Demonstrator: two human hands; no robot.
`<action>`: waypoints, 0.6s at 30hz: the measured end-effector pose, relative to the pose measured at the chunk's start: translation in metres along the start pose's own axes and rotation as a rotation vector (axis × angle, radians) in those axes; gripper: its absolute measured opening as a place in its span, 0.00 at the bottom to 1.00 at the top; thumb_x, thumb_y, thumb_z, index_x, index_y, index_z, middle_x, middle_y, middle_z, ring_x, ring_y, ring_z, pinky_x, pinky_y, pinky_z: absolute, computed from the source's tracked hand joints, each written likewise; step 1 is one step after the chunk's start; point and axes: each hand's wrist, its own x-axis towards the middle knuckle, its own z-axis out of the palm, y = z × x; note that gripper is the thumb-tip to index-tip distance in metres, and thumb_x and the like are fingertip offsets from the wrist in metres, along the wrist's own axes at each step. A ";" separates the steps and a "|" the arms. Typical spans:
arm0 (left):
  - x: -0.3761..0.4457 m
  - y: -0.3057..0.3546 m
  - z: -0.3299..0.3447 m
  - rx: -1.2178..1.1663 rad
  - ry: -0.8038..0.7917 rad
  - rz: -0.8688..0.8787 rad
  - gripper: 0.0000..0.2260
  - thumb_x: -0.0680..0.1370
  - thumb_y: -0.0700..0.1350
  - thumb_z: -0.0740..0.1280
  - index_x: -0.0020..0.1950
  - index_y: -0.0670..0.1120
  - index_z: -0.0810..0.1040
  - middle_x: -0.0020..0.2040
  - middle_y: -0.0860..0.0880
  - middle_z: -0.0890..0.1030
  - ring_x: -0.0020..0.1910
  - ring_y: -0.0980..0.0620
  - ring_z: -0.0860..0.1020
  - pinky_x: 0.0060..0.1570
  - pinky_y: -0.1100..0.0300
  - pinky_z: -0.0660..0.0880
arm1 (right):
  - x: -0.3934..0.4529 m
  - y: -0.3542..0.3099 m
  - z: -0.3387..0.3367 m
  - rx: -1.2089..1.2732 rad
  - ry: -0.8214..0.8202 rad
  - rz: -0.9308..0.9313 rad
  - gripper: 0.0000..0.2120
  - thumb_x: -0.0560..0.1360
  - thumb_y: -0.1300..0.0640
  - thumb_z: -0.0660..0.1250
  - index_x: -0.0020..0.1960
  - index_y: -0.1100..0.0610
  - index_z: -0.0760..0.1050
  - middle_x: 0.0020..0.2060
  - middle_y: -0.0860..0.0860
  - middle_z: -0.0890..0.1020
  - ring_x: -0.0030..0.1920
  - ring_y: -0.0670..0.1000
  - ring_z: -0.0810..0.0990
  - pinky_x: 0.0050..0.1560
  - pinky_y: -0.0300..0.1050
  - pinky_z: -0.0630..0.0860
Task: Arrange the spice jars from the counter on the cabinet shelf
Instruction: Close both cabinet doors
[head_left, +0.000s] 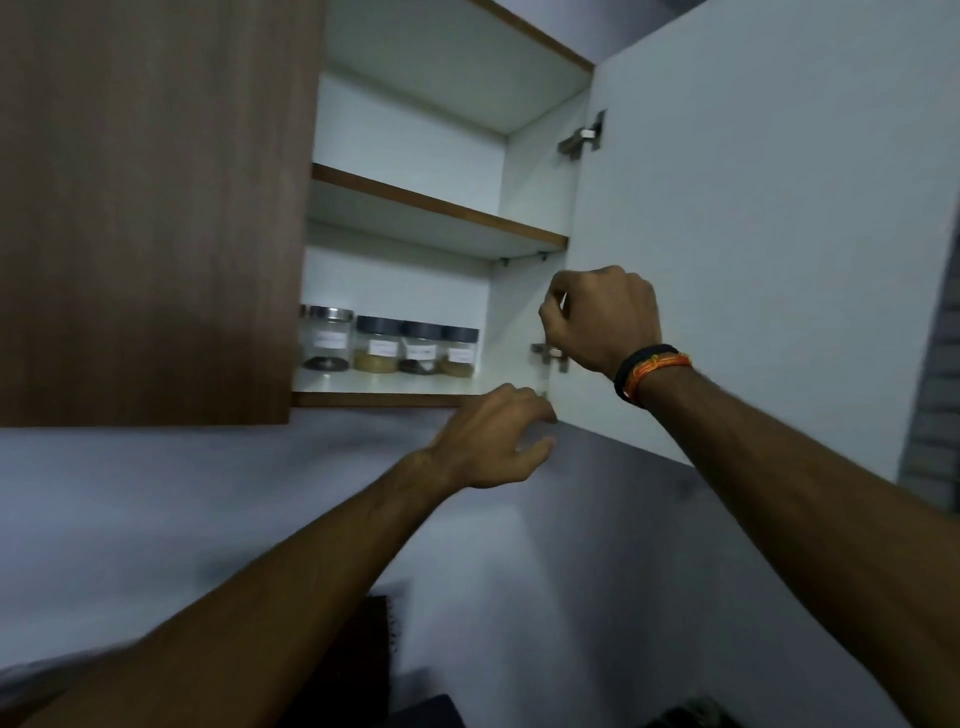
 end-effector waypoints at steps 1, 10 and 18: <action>0.010 0.013 0.010 -0.025 0.011 0.019 0.17 0.78 0.52 0.68 0.63 0.45 0.79 0.58 0.48 0.82 0.56 0.49 0.77 0.54 0.54 0.75 | -0.005 0.013 -0.007 -0.026 0.000 0.020 0.14 0.76 0.51 0.60 0.45 0.55 0.82 0.32 0.51 0.82 0.32 0.53 0.77 0.36 0.42 0.71; 0.070 0.139 0.080 -0.271 0.051 0.057 0.31 0.77 0.62 0.66 0.75 0.47 0.68 0.72 0.47 0.73 0.69 0.48 0.71 0.66 0.51 0.72 | -0.037 0.109 -0.069 -0.249 0.050 0.068 0.11 0.75 0.54 0.59 0.45 0.55 0.80 0.35 0.50 0.82 0.33 0.54 0.78 0.36 0.44 0.75; 0.117 0.241 0.127 -0.458 0.045 -0.175 0.55 0.67 0.73 0.69 0.82 0.51 0.41 0.82 0.48 0.39 0.81 0.43 0.40 0.78 0.40 0.45 | -0.058 0.176 -0.108 -0.321 0.083 0.058 0.13 0.77 0.62 0.63 0.60 0.57 0.80 0.53 0.54 0.84 0.45 0.56 0.83 0.44 0.53 0.81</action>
